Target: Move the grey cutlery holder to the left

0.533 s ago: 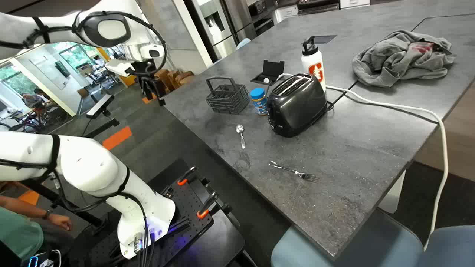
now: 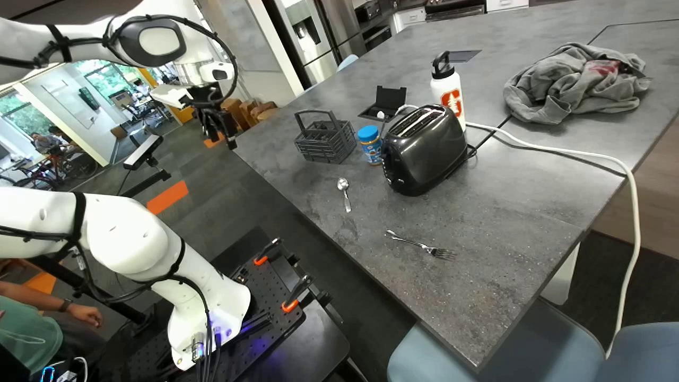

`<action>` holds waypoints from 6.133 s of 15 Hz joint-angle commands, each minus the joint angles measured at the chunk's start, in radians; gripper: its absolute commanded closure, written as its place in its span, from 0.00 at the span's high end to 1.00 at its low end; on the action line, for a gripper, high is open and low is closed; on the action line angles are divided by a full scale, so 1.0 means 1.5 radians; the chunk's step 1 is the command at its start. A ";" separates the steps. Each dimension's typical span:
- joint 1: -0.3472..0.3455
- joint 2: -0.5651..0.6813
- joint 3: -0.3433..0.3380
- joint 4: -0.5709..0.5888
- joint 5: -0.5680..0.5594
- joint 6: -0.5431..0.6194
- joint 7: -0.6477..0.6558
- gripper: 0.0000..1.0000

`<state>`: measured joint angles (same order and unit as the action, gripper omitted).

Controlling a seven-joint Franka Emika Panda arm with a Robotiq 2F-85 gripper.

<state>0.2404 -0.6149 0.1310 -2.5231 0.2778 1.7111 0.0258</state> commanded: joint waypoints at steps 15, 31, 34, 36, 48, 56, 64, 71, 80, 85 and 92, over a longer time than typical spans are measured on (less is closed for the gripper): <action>-0.022 0.439 0.179 0.332 -0.192 0.319 0.615 1.00; 0.122 0.650 0.101 0.592 -0.384 0.178 1.051 1.00; 0.139 0.715 0.078 0.659 -0.352 0.211 1.069 1.00; 0.144 0.750 0.061 0.698 -0.337 0.232 1.082 1.00; 0.172 0.870 -0.006 0.832 -0.278 0.251 1.127 1.00; 0.177 0.890 -0.017 0.850 -0.275 0.196 1.131 1.00; 0.178 0.898 -0.018 0.855 -0.277 0.198 1.123 0.27; 0.187 0.884 -0.016 0.853 -0.289 0.189 1.105 0.08; 0.188 0.820 0.021 0.812 -0.315 0.155 0.944 0.08; 0.183 0.787 0.031 0.802 -0.335 0.076 0.788 0.08; 0.166 0.744 0.038 0.731 -0.329 0.115 0.618 0.08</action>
<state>0.5171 0.5798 0.1697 -1.3252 -0.2242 1.8404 1.0280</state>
